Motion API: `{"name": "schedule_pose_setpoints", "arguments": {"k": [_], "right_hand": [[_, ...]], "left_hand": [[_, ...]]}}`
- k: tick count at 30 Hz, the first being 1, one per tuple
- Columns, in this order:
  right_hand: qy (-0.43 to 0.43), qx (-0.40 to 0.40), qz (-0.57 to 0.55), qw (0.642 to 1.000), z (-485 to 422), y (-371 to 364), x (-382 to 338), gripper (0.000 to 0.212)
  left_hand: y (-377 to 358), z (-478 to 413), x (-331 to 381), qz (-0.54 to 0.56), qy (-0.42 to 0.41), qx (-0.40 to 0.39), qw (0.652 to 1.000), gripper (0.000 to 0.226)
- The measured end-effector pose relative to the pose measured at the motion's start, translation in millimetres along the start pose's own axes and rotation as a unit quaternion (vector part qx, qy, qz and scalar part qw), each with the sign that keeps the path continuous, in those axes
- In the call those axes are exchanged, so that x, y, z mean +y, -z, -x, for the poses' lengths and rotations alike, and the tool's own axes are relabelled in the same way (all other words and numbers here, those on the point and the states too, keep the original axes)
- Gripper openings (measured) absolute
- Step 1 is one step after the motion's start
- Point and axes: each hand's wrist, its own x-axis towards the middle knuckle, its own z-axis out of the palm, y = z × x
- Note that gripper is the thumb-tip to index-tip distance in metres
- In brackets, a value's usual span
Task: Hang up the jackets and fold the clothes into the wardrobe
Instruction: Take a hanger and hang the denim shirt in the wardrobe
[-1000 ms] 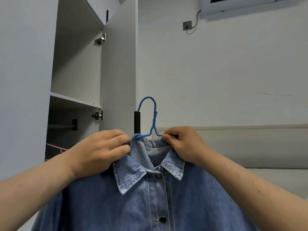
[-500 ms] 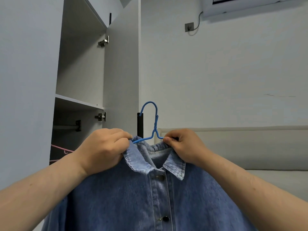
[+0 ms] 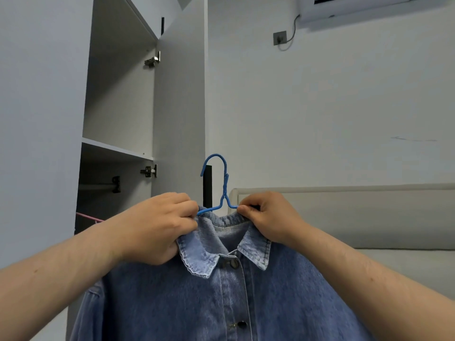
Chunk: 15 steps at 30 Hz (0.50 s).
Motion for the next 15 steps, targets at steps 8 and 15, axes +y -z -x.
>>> {"name": "schedule_pose_setpoints", "arguments": {"k": [8, 15], "right_hand": [[0.008, -0.007, -0.006, 1.000, 1, -3, 2, 0.014], [0.002, -0.008, -0.022, 1.000, -2, -4, -2, 0.014]], "left_hand": [[2, 5, -2, -0.011, -0.016, -0.031, 0.999, 0.028], [-11, 5, -6, -0.034, -0.017, 0.112, 0.993, 0.020]]}}
